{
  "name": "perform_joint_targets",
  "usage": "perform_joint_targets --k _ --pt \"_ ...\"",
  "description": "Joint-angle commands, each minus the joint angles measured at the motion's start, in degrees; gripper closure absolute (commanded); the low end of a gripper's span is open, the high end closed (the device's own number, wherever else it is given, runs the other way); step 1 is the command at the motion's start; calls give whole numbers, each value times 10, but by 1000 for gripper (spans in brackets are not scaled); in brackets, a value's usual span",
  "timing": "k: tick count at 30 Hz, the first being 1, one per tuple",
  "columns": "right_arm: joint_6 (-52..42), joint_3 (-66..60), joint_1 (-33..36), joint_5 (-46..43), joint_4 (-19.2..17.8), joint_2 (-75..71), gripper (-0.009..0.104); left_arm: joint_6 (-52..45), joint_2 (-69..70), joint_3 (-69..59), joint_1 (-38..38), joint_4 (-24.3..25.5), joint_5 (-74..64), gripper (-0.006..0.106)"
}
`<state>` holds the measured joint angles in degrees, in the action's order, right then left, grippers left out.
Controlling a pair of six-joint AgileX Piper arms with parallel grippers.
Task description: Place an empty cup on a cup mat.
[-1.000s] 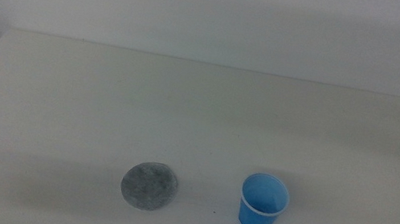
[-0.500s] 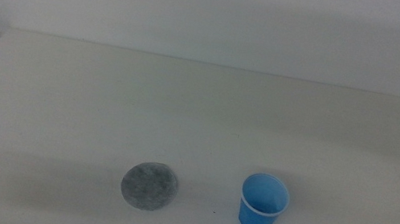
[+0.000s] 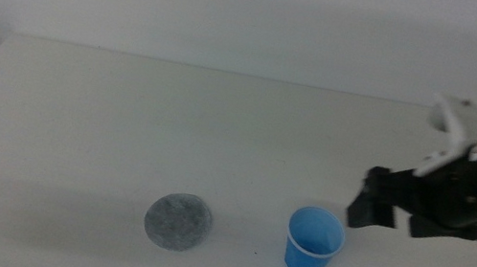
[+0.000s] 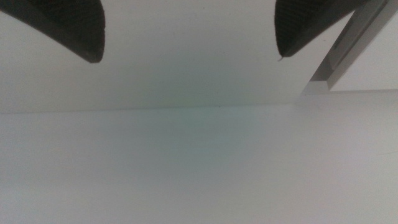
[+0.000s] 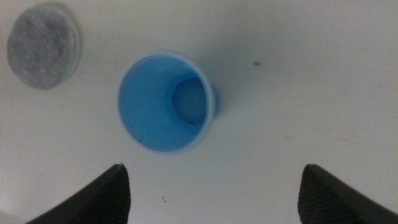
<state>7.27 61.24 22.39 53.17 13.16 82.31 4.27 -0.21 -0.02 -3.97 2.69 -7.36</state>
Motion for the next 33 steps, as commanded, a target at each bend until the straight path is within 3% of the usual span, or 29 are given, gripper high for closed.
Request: perform_joint_targets --k 1,18,23,26,33 --pt "8 17 19 -9 -10 24 2 2 2 0 -1 -1 7 7" --pt "34 43 36 -52 -10 165 2 2 2 0 -1 -1 7 7" --pt "34 43 36 -52 -10 188 10 2 2 0 -1 -1 7 7" --pt "34 43 36 -53 -10 197 23 2 2 0 -1 -1 7 7" --pt "34 43 36 -61 -10 199 81 2 2 0 -1 -1 7 7"
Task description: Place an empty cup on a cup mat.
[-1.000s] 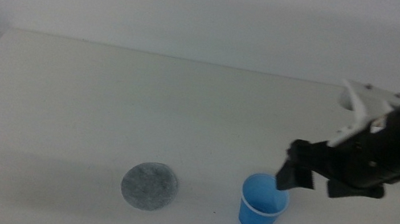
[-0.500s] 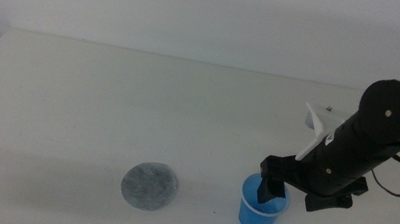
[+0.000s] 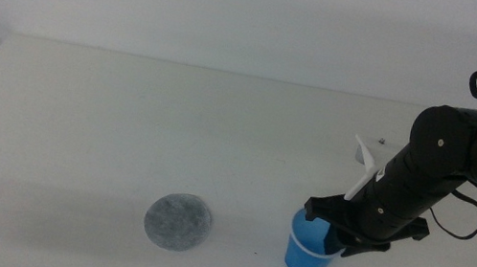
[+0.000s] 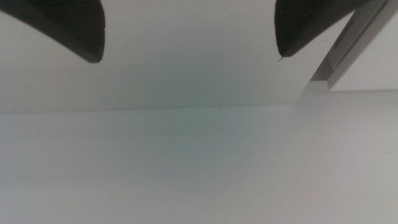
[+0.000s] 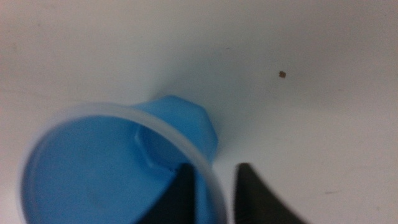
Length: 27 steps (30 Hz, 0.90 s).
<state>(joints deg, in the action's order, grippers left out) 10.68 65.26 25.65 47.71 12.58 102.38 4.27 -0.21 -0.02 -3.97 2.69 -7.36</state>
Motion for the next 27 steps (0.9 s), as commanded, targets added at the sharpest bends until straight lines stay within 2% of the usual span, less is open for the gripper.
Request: perform_joint_targets --k 1,3,11,27 --pt "0 3 4 -6 -4 -2 89 2 2 0 -1 -1 7 7" --pt "0 4 4 -6 -4 -4 98 2 2 0 -1 -1 7 7" --pt "0 50 21 19 2 -20 98 2 2 0 -1 -1 7 7" --pt "28 322 165 94 -3 115 98 2 2 0 -1 -1 7 7"
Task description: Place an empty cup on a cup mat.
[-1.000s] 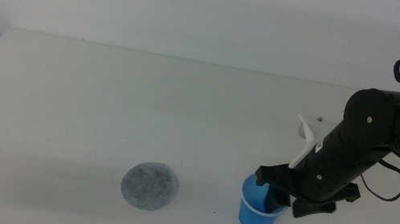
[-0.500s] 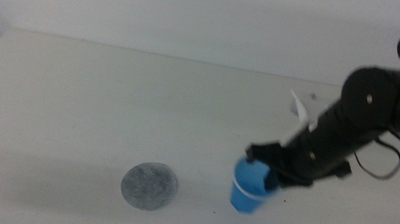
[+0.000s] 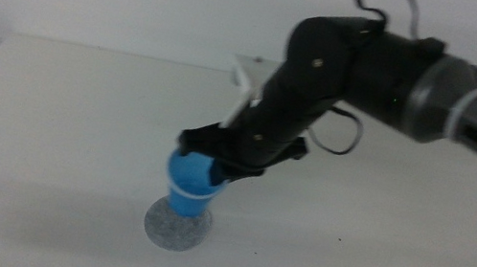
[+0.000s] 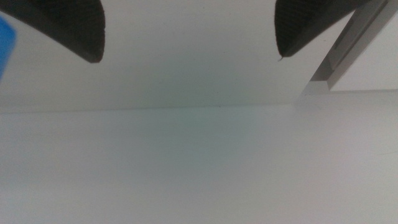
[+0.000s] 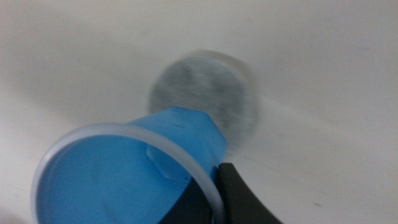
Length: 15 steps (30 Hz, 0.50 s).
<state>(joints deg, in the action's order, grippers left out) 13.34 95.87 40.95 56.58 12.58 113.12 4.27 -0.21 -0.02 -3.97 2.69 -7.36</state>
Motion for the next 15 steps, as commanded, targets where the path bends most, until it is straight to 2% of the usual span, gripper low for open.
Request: perform_joint_targets --k 1,9,15 --pt "1 25 20 5 -6 14 98 2 2 0 -1 -1 7 7" --pt "8 47 36 5 -18 67 98 2 2 0 -1 -1 7 7" --pt "28 47 36 -6 -56 79 98 2 2 0 -1 -1 7 7"
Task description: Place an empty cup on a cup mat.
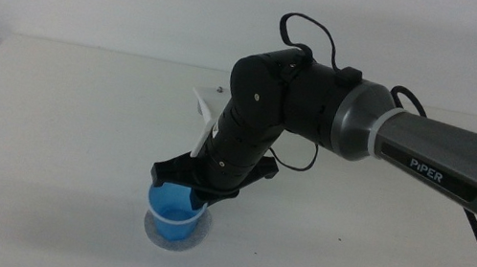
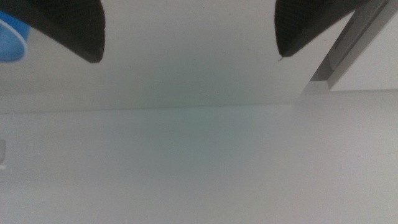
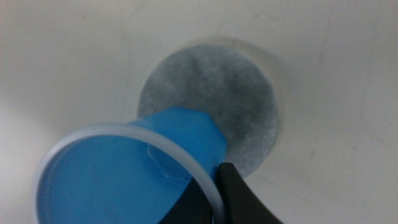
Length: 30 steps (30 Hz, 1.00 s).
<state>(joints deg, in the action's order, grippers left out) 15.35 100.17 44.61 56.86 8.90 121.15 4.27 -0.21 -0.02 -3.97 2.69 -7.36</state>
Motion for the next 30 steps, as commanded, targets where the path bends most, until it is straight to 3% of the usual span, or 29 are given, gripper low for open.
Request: perform_joint_targets --k 1,4,18,30 --pt "12 4 0 -14 -26 -1 98 2 2 0 -1 -1 7 7" --pt "30 4 -1 -26 -44 -1 98 2 2 0 -1 -1 7 7" --pt "31 4 -1 -26 -46 11 95 2 2 0 -1 -1 7 7" --pt "31 4 -1 -25 -46 10 60 2 2 0 -1 -1 7 7"
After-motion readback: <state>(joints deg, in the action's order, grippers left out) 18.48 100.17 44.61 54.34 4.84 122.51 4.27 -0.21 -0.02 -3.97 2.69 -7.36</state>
